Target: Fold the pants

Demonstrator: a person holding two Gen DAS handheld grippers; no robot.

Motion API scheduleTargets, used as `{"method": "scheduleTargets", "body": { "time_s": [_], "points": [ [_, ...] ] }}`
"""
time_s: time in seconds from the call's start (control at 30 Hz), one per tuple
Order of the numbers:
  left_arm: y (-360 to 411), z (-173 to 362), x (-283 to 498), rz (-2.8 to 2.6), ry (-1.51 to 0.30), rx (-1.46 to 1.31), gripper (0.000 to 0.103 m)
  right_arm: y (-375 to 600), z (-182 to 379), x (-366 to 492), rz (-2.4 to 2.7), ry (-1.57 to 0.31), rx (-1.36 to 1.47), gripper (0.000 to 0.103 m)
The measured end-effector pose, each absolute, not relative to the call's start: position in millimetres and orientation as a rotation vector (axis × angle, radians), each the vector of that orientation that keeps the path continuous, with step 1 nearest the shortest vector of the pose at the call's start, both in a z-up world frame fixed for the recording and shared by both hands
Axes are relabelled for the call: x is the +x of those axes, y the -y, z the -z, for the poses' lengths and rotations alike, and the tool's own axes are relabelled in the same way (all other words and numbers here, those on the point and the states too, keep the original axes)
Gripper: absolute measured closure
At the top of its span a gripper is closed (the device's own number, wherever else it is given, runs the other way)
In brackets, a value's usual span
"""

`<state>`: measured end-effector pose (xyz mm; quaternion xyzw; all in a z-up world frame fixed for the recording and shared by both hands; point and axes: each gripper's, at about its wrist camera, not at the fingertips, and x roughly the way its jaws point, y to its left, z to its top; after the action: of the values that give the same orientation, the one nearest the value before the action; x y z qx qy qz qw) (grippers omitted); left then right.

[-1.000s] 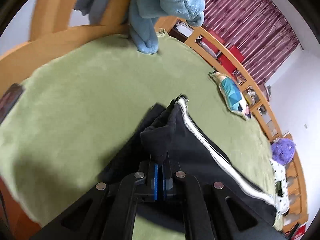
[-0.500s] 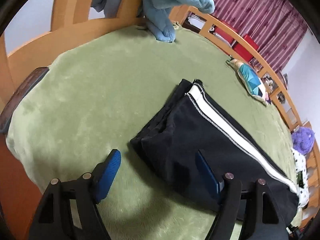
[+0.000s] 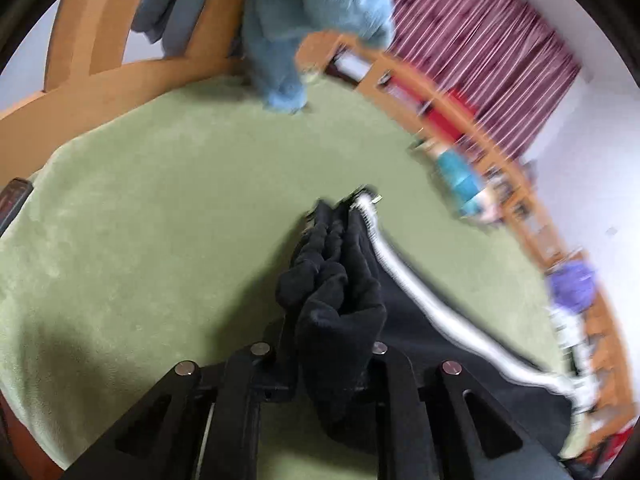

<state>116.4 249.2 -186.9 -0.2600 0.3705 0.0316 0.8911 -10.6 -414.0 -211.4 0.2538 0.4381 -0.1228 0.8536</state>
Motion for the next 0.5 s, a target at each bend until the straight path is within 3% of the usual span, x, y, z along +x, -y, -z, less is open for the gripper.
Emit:
{"method": "scheduleTargets", "body": {
  "time_s": [0.1, 0.27, 0.5],
  "points": [
    [-248, 209, 130, -0.137, -0.927, -0.501, 0.069, 414, 213, -9, 0.239, -0.924, 0.545, 0.043],
    [-252, 184, 122, -0.135, -0.869, -0.493, 0.050, 415, 207, -3, 0.205, -0.914, 0.522, 0.043],
    [-237, 135, 160, -0.040, -0.809, -0.418, 0.045, 402, 188, 33, 0.160, -0.897, 0.407, 0.043]
  ]
}}
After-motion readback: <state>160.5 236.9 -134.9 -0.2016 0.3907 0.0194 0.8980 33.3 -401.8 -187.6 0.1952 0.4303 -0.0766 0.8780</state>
